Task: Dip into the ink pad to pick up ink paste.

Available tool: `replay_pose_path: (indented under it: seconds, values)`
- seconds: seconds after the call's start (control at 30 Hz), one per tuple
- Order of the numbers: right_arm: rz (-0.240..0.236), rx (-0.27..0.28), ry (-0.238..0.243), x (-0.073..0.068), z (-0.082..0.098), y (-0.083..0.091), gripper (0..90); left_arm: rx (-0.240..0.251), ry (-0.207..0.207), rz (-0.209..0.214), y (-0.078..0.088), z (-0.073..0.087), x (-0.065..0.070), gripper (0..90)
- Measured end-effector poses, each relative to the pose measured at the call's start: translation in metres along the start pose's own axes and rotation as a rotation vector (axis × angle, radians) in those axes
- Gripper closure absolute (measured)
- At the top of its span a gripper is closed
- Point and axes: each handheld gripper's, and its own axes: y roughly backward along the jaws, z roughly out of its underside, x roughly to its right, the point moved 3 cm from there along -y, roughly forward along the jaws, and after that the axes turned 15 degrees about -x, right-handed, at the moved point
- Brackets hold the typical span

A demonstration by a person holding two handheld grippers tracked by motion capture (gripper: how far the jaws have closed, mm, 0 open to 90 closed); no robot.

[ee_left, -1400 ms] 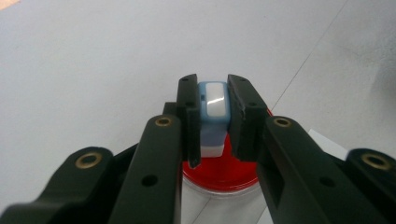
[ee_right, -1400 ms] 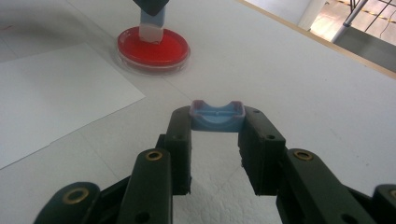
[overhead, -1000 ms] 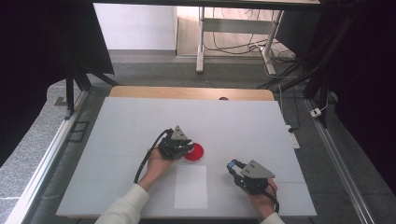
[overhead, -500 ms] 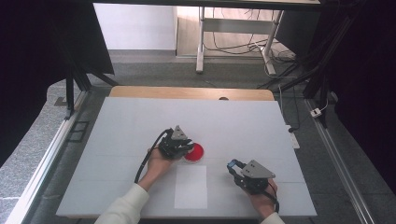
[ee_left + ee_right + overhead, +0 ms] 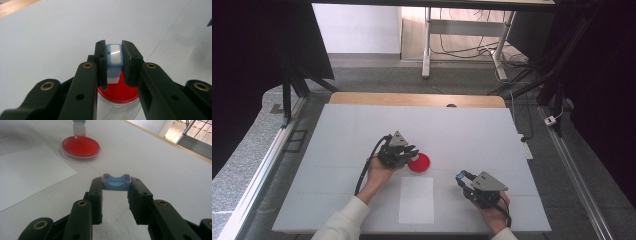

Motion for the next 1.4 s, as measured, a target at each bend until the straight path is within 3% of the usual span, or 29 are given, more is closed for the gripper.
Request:
replay_pose_path:
  seconds: [0.27,0.7,1.4]
  values:
    - [-0.004,0.003,0.0,-0.001,0.0,-0.001,65.1,0.033,0.006,0.043,0.014,-0.004,0.0,75.6]
    - [-0.003,-0.001,0.001,0.0,0.0,0.0,65.2,0.048,-0.003,0.096,0.029,-0.006,0.001,75.5]
    - [-0.002,-0.001,0.005,0.0,0.0,0.0,65.2,0.089,-0.036,0.134,0.063,-0.002,0.015,75.4]
